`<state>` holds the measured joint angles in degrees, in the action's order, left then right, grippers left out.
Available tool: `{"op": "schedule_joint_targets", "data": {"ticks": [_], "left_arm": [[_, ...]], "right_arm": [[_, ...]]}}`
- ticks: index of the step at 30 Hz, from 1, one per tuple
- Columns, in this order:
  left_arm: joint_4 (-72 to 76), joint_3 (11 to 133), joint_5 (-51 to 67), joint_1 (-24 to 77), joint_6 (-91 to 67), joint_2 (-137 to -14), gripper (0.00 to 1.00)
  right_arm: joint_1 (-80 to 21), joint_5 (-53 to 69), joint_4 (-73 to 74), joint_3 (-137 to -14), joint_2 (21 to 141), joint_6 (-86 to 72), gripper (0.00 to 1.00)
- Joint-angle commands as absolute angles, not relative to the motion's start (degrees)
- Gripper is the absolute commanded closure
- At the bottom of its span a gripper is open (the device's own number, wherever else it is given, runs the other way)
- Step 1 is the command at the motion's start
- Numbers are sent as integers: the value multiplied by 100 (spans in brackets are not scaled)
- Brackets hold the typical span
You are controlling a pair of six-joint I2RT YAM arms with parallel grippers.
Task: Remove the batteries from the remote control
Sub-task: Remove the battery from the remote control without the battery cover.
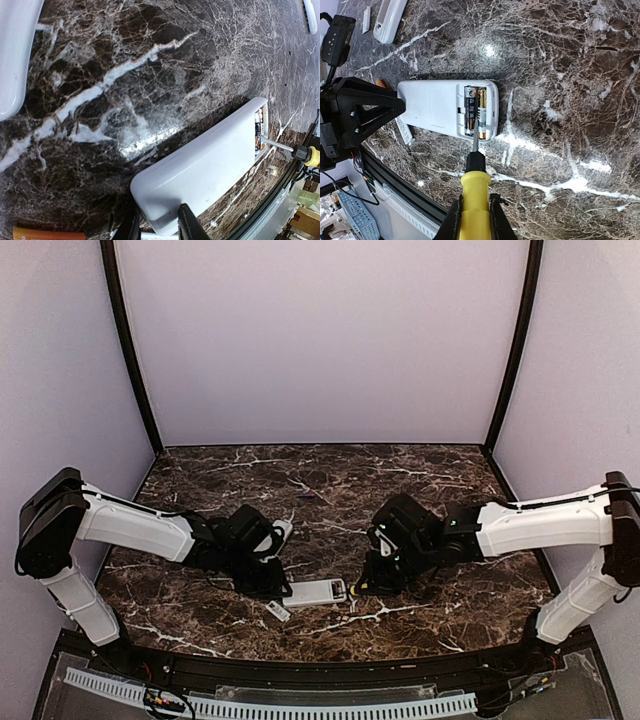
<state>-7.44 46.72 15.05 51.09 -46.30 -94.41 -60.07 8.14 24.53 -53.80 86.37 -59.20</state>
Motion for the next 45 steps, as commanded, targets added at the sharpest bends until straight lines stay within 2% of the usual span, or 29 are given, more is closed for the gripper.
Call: {"op": "schedule_joint_targets", "data": {"ticks": [1, 12, 23, 45], "left_arm": [[-916, 4694, 1521, 5142, -4521, -9643, 76], [-1044, 4778, 1488, 5137, -4475, -9705, 77], [-1101, 4828, 1479, 5142, -4452, -9753, 78], [-1137, 4877, 1441, 5142, -4425, -9784, 79]], "right_arm": [[-5876, 1238, 1639, -4887, 8414, -6170, 100], [-5693, 1595, 256, -3889, 7951, -6565, 100], [-5595, 1520, -362, -3376, 7473, -6732, 100], [-5576, 1054, -281, -3657, 7878, -6414, 100]]}}
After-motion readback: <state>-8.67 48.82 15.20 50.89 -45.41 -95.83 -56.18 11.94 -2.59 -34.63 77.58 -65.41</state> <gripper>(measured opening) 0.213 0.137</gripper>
